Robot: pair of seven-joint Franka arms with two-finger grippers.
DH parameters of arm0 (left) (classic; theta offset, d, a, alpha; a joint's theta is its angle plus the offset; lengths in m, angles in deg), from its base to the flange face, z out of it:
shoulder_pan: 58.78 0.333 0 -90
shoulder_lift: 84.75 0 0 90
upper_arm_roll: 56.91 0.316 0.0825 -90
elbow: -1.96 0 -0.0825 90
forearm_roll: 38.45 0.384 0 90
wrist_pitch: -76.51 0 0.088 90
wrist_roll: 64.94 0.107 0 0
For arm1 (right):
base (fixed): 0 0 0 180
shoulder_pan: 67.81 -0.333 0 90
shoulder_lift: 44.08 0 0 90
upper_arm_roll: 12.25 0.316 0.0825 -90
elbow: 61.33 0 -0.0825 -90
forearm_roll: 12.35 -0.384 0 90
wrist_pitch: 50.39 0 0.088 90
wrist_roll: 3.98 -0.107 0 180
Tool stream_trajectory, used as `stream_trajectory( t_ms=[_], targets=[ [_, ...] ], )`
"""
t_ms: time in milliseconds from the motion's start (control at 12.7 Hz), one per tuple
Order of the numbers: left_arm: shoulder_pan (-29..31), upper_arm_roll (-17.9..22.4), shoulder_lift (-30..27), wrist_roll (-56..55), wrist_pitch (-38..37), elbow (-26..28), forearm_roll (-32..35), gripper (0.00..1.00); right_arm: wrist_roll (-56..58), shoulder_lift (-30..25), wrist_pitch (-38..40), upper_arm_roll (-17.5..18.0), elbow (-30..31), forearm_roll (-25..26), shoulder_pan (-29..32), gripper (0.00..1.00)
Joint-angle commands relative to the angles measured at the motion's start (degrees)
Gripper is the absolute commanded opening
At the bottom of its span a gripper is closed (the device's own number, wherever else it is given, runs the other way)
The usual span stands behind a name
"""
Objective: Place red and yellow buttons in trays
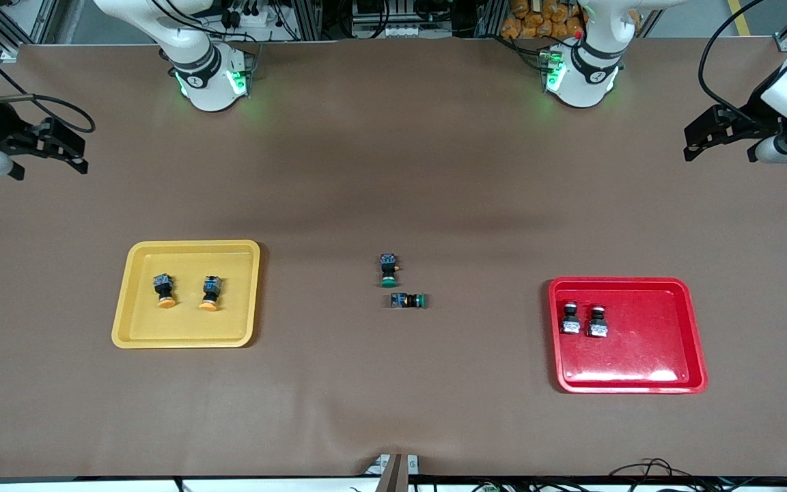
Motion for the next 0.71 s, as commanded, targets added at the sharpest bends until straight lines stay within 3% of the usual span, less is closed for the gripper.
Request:
stream_trajectory(
  t_ms=[0, 631],
  targets=[
    [0.53, -0.20, 0.00, 1.24, -0.13, -0.70, 0.07, 1.00, 1.00, 2.95, 3.50, 0.46, -6.45, 1.16, 2.41, 1.00],
    [1.15, -0.20, 0.00, 1.68, -0.13, -0.53, 0.07, 1.00, 1.44, 3.04, 3.51, 0.81, -7.09, 0.64, 2.86, 1.00]
  ],
)
